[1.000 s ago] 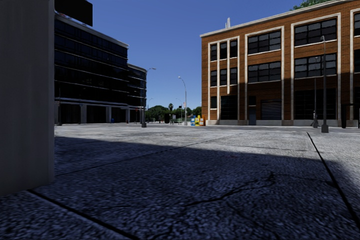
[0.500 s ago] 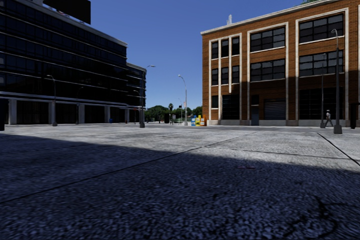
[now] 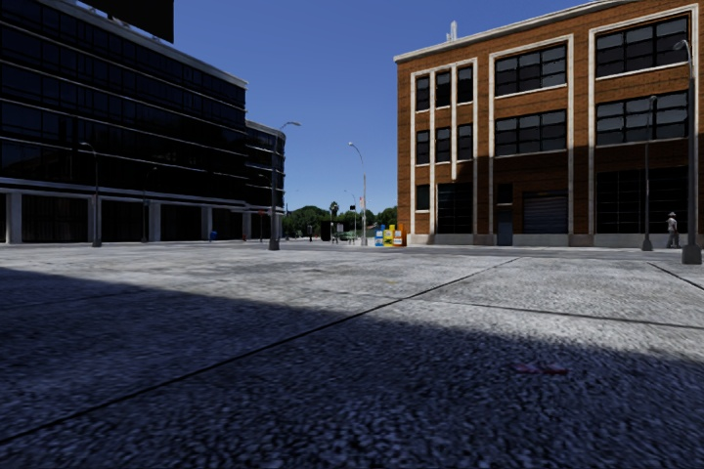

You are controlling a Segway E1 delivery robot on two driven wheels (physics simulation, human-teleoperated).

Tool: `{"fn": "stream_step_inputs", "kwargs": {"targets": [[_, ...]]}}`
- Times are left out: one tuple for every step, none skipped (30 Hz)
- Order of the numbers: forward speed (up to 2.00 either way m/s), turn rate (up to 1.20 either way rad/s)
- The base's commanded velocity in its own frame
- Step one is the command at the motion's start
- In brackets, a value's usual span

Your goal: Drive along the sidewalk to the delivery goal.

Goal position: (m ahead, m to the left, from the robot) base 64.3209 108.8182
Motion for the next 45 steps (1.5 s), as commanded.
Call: {"fn": "stream_step_inputs", "kwargs": {"targets": [[2.00,0.28],[2.00,0.28],[2.00,0.37],[2.00,0.39],[2.00,0.40],[2.00,0.40],[2.00,0.44],[2.00,0.47],[2.00,0.51],[2.00,0.51],[2.00,0.53],[2.00,0.54],[2.00,0.55],[2.00,0.56],[2.00,0.56],[2.00,0.56],[2.00,0.56],[2.00,0.56],[2.00,0.56],[2.00,0.57],[2.00,0.57],[2.00,0.57],[2.00,0.57],[2.00,0.57],[2.00,0.57],[2.00,0.57],[2.00,0.57],[2.00,0.57],[2.00,0.57],[2.00,0.57],[2.00,0.57],[2.00,0.57],[2.00,0.57],[2.00,0.57],[2.00,0.57],[2.00,0.57],[2.00,0.57],[2.00,0.57],[2.00,0.57],[2.00,0.57],[2.00,0.57],[2.00,0.57],[2.00,0.57],[2.00,0.57],[2.00,0.57]]}}
